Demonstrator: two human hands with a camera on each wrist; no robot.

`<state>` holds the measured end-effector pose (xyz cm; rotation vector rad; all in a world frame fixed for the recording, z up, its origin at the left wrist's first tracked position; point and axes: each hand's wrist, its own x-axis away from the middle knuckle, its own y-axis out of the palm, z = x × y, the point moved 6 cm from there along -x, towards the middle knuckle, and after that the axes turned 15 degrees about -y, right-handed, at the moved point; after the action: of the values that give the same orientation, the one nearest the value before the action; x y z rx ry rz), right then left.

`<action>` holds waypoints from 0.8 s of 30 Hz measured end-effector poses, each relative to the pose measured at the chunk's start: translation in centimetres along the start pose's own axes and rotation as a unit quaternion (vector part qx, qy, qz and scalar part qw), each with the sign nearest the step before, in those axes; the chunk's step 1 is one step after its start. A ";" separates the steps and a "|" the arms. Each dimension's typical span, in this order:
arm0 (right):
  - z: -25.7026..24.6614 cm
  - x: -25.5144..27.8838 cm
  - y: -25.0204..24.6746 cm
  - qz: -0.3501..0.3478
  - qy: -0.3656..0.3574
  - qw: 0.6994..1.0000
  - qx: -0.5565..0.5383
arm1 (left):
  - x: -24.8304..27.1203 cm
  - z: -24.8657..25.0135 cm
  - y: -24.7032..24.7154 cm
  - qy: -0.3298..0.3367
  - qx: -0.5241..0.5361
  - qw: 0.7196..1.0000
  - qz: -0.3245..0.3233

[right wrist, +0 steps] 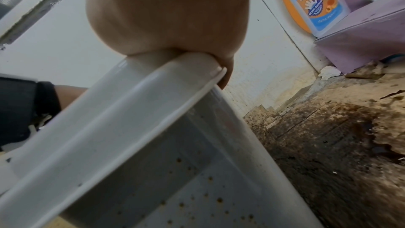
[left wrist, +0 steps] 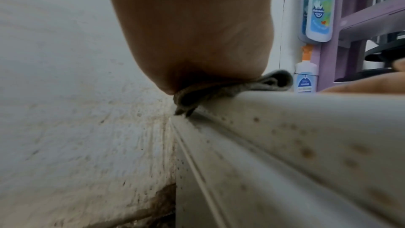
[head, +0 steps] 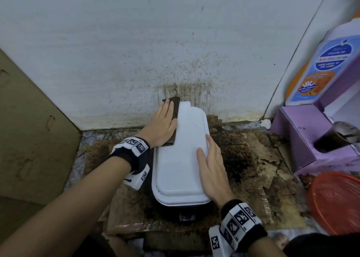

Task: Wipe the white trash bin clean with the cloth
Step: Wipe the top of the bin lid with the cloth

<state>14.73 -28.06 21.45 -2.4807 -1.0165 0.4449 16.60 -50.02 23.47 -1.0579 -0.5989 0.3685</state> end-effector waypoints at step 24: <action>-0.4 0.9 -0.2 0.022 -0.011 1.000 0.000 | 17.6 -0.1 7.0 -0.029 0.177 0.983 0.046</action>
<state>15.38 -27.42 21.72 -2.5082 -0.9717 0.4862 30.43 -37.20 22.15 -0.7360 -0.5126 0.5664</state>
